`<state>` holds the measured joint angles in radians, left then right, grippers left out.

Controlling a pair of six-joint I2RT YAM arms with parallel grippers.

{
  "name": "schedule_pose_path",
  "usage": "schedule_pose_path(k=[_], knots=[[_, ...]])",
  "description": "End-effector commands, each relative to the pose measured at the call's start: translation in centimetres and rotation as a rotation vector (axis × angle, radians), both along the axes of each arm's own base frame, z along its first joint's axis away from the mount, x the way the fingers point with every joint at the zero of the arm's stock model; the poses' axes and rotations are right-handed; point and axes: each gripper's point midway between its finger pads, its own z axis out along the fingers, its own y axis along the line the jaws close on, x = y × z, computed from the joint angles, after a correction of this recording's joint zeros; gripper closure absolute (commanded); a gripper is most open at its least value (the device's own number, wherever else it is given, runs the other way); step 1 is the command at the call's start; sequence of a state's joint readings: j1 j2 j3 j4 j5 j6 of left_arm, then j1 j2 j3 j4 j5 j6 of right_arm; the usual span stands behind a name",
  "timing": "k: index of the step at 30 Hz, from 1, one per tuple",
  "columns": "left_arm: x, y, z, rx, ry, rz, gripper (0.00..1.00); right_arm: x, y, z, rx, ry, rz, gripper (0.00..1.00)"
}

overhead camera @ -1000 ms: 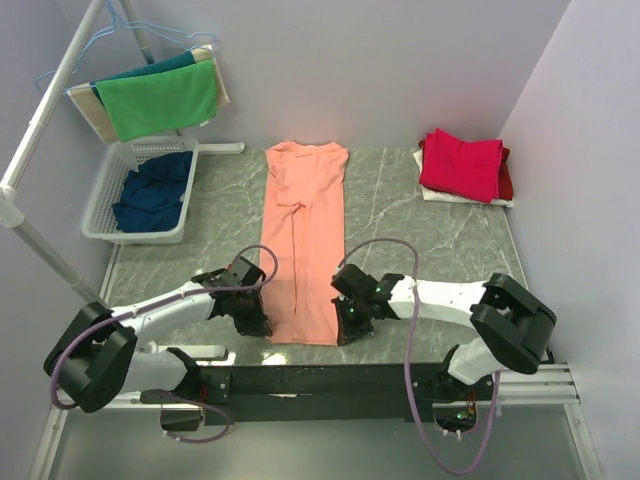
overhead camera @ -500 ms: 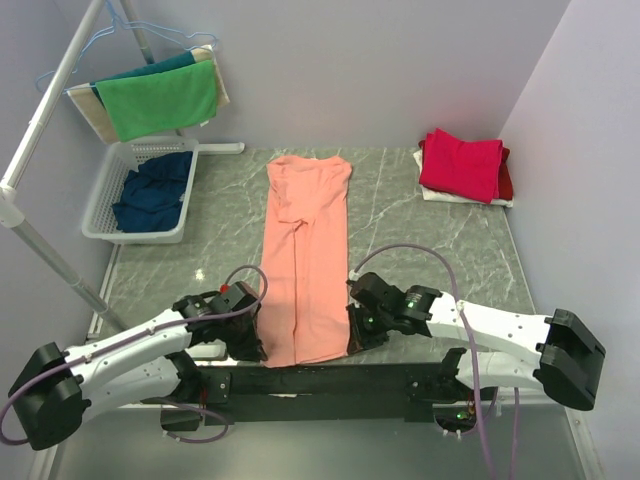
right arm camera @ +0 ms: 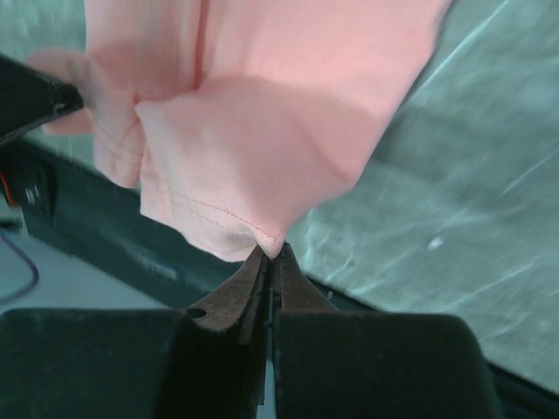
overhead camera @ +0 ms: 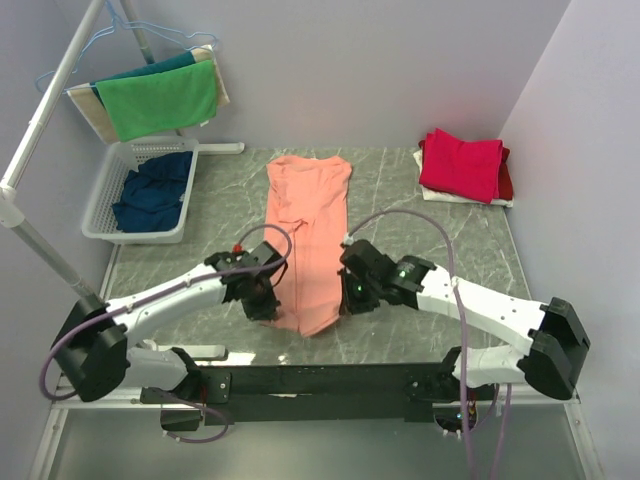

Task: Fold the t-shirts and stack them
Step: Fold the tshirt

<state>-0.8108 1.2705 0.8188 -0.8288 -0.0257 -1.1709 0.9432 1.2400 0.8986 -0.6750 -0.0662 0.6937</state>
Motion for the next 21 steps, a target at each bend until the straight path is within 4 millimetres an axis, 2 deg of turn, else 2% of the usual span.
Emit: schedule_pose_path(k=[1,2,3,5,6,8,9,10,11,12,13,14,15,16,17,18,19,21], knots=[[6.0,1.6,2.5,0.085,-0.158,0.080,0.99,5.7,-0.8,2.1,-0.035,-0.140,-0.063,1.00],[7.4,1.5,3.5,0.078,-0.191,0.098,0.99,6.5,-0.8,2.3,-0.032,-0.151,-0.072,1.00],[8.9,2.3,3.6,0.094,-0.208,0.133,0.99,7.9,-0.9,2.9,-0.020,-0.171,-0.098,1.00],[11.1,2.4,4.6,0.096,-0.245,0.132,0.99,9.4,-0.9,2.6,-0.037,-0.177,-0.103,1.00],[12.4,2.8,4.2,0.115,-0.248,0.145,0.99,10.6,-1.1,2.8,-0.038,-0.191,-0.114,1.00],[14.5,2.4,4.9,0.119,-0.276,0.123,0.99,11.9,-1.0,2.1,-0.047,-0.185,-0.123,1.00],[15.5,2.4,4.0,0.135,-0.261,0.123,0.99,13.0,-1.2,2.2,-0.045,-0.195,-0.135,1.00],[16.9,1.4,4.5,0.103,-0.293,0.100,0.99,13.9,-1.1,1.6,-0.053,-0.190,-0.146,1.00],[17.8,1.0,3.4,0.117,-0.278,0.088,0.99,14.4,-1.0,1.4,-0.051,-0.183,-0.150,1.00],[18.7,0.9,3.2,0.119,-0.281,0.091,0.99,15.4,-0.6,1.9,-0.041,-0.192,-0.161,1.00],[20.0,0.3,3.8,0.103,-0.296,0.080,0.99,16.2,-0.4,0.9,-0.057,-0.175,-0.166,1.00],[20.7,0.3,2.6,0.125,-0.272,0.082,0.99,17.0,-0.3,0.9,-0.067,-0.182,-0.182,1.00],[21.5,0.3,2.5,0.132,-0.276,0.086,0.99,17.9,0.2,1.3,-0.058,-0.194,-0.190,1.00],[22.6,0.1,3.1,0.125,-0.295,0.092,0.99,18.9,0.2,0.5,-0.067,-0.182,-0.204,1.00],[23.1,0.1,2.4,0.133,-0.281,0.096,0.99,19.4,0.3,0.2,-0.067,-0.174,-0.212,1.00],[23.8,0.3,2.3,0.131,-0.283,0.106,0.99,20.2,0.8,0.7,-0.048,-0.178,-0.218,1.00],[24.8,0.1,2.8,0.123,-0.300,0.107,0.99,20.8,0.9,-0.3,-0.060,-0.162,-0.224,1.00],[26.2,0.3,1.9,0.149,-0.281,0.102,0.99,22.5,1.0,-0.6,-0.062,-0.158,-0.248,1.00]])
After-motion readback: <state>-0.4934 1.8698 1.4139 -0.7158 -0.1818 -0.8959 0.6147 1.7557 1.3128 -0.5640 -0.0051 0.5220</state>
